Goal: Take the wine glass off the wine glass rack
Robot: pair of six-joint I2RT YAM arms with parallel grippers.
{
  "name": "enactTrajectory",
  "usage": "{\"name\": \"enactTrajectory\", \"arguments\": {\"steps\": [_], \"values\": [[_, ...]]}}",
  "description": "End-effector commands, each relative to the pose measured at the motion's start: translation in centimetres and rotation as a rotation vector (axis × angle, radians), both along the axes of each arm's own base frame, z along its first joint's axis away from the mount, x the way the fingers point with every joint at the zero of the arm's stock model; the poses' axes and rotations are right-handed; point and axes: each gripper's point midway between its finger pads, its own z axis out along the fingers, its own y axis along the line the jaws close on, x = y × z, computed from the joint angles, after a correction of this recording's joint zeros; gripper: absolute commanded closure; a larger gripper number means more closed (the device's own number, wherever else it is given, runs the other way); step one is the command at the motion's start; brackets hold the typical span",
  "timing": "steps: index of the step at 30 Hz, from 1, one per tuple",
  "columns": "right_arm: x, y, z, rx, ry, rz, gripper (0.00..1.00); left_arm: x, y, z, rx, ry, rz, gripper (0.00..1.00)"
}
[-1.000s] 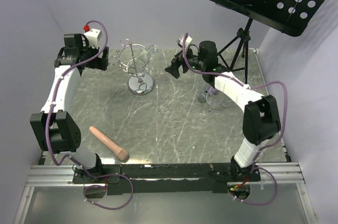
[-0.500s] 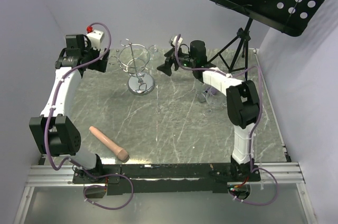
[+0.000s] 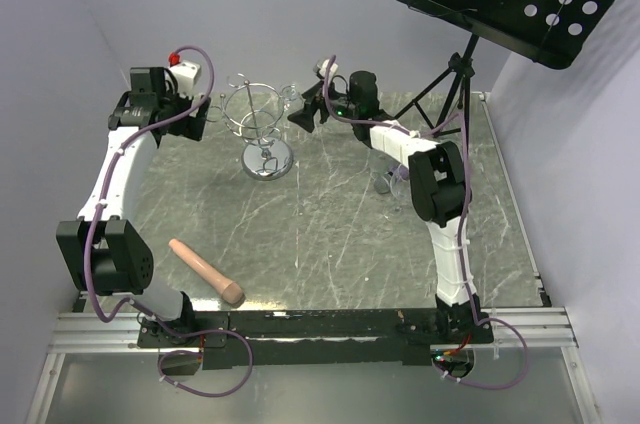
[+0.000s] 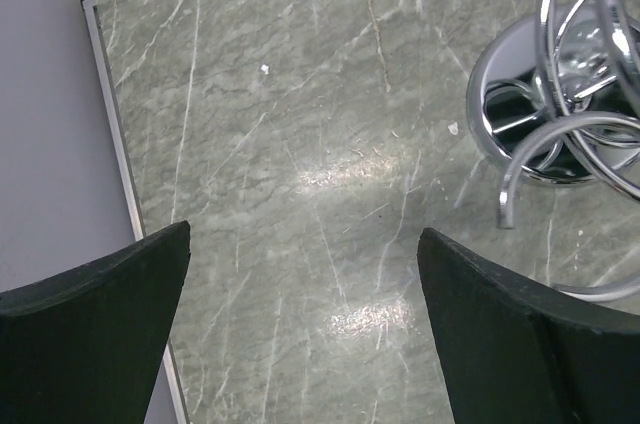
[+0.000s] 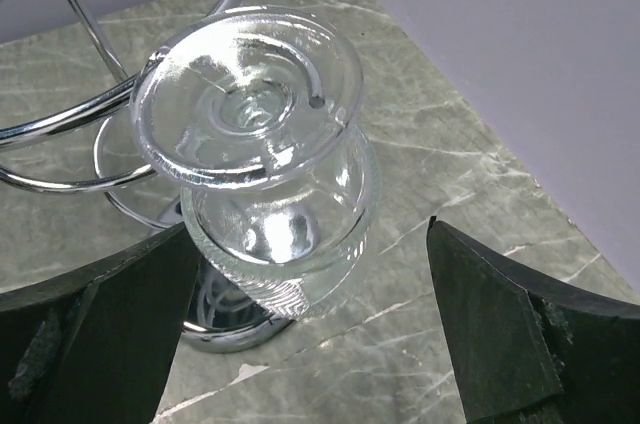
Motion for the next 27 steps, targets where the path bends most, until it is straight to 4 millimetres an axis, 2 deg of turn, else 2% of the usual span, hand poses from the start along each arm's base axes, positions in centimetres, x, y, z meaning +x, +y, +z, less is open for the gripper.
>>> {"name": "enactTrajectory", "arguments": {"steps": [1,12,15,16,22,27], "values": [[0.3,1.4,3.2,0.06,-0.085,0.043,0.0,0.4,-0.1,1.8,0.024,-0.038,-0.001,0.0],[-0.7,2.5,3.0,0.084,-0.065,0.104,0.02,-0.2,-0.4,1.9,0.038,-0.036,-0.015,0.0],[-1.0,2.6,3.2,0.092,-0.059,0.115,0.09,-0.4,-0.3,2.0,0.044,-0.037,-0.014,0.0],[-1.0,2.5,3.4,0.095,-0.066,0.115,0.12,-0.4,-1.4,2.1,0.045,-0.039,-0.038,0.0],[-1.5,2.6,4.7,0.122,-0.09,0.126,0.21,-0.9,-1.9,2.1,0.052,-0.041,-0.052,0.0],[-1.9,2.2,5.3,0.115,-0.098,0.118,0.39,-1.1,-2.3,2.6,0.058,-0.057,-0.063,0.0]]}}
